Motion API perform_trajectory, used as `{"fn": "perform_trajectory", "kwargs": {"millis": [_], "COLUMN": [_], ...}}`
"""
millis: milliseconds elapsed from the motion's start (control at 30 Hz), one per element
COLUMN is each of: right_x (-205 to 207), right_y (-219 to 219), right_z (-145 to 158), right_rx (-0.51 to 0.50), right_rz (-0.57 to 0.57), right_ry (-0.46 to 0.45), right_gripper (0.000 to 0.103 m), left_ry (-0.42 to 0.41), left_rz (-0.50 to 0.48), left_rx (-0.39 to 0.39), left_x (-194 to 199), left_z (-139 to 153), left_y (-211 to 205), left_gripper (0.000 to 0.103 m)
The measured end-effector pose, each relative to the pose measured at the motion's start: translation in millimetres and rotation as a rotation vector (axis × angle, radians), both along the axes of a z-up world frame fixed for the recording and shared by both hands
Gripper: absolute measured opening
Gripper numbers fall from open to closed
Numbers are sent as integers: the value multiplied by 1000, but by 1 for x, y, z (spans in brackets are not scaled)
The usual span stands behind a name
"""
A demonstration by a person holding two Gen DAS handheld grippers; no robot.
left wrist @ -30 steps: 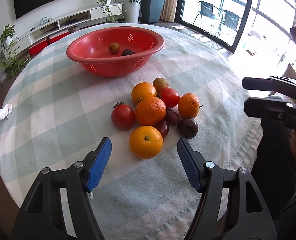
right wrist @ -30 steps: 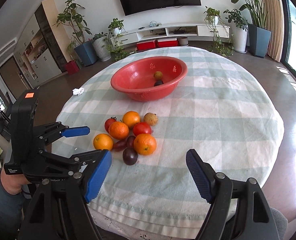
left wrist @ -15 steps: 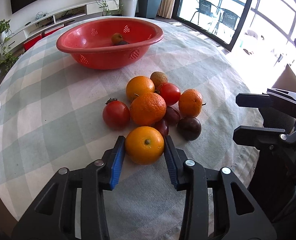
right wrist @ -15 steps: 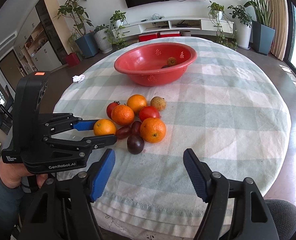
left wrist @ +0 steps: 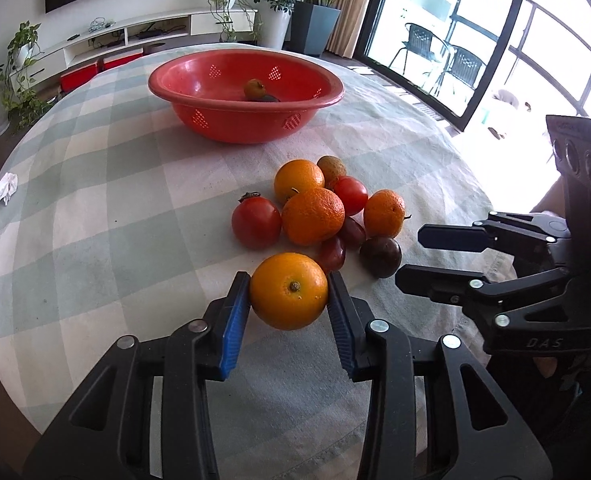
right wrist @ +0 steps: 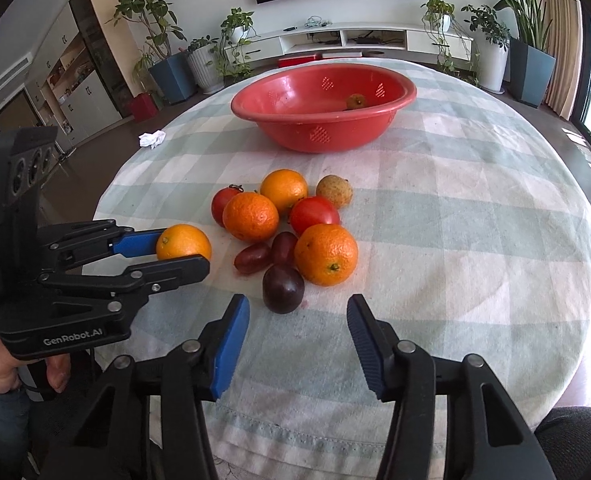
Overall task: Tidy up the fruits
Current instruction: 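Grasp a large orange with the left tool while the right tool grasps a plum, then lower the orange and plum into the red bowl and open both tools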
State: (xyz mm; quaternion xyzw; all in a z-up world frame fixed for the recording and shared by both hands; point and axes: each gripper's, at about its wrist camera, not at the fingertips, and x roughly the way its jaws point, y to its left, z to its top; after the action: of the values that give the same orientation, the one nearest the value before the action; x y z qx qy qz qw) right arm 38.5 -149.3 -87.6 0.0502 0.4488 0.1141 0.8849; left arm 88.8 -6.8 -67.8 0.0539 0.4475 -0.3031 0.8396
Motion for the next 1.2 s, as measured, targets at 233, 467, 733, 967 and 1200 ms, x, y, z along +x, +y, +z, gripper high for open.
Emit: {"fn": "perform_trajectory", "kwargs": {"millis": [233, 467, 733, 967, 1200], "right_x": [11, 13, 11, 20, 18], "right_y": [13, 15, 19, 25, 23], "right_z": [-7, -10, -10, -12, -12], "right_rx": [-35, -51, -61, -81, -105], "right_rz": [4, -19, -34, -35, -20], "right_ry": [1, 13, 28, 4, -9], "right_gripper": [50, 44, 44, 40, 27], "left_ry": [6, 6, 5, 5, 7], "left_rz": [24, 42, 49, 48, 47], "left_rx": [-45, -66, -82, -85, -79], "left_x": [-2, -5, -6, -6, -7], "left_z": [2, 1, 2, 1, 1], "left_y": [12, 19, 20, 21, 19], "left_gripper": [36, 36, 36, 36, 36]}}
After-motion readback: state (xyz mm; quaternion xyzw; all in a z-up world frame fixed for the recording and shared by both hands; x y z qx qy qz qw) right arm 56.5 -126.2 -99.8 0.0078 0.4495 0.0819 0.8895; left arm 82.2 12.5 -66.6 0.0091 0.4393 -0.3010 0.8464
